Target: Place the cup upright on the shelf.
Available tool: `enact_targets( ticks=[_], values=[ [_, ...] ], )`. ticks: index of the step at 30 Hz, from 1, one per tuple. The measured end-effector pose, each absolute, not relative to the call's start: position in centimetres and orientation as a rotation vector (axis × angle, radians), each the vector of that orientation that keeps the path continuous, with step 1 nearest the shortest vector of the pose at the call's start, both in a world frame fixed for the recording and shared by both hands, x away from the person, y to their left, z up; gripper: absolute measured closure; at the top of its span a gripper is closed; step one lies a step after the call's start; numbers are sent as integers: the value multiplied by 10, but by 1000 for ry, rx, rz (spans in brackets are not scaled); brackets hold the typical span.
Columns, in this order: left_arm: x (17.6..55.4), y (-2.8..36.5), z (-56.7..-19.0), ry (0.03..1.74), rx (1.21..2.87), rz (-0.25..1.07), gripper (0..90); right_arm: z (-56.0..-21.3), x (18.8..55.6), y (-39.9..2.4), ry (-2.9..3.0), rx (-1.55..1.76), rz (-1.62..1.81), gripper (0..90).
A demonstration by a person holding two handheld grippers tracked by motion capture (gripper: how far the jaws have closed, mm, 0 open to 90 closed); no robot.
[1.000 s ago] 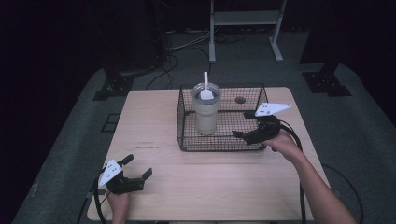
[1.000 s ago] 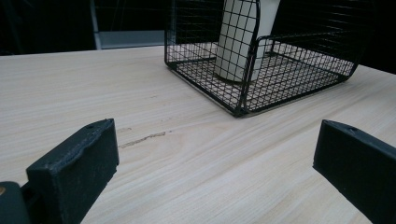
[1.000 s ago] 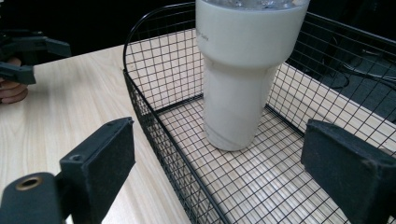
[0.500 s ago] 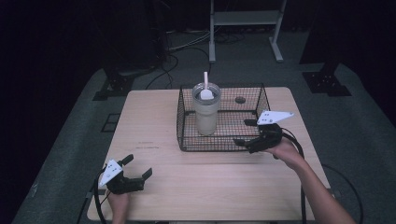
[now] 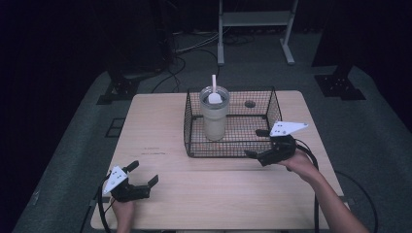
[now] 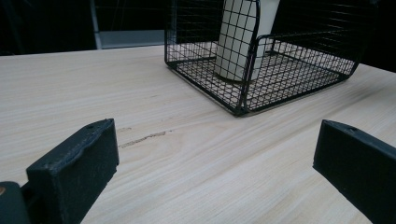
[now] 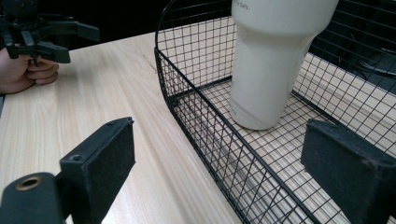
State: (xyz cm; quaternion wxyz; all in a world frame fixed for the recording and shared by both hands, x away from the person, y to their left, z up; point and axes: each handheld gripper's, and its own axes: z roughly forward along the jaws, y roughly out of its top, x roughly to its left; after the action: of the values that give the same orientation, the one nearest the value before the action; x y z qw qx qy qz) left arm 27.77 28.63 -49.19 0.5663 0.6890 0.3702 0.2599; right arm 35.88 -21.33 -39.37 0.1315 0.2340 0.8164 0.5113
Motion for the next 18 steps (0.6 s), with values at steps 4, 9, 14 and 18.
enact_targets(
  ticks=[4, 9, 14, 18],
  values=[
    [278, 286, -492, 870, 1621, 611, 0, -398, 354, -217, 2373, 682, 1486, 91],
    [278, 286, -492, 869, 1623, 613, 0, -401, 349, -221, 2370, 683, 1487, 91],
    [277, 286, -492, 869, 1622, 613, 0, -407, 345, -225, 2373, 699, 1486, 91],
    [277, 286, -492, 866, 1623, 613, 0, -411, 340, -229, 2366, 710, 1498, 91]
  ],
)
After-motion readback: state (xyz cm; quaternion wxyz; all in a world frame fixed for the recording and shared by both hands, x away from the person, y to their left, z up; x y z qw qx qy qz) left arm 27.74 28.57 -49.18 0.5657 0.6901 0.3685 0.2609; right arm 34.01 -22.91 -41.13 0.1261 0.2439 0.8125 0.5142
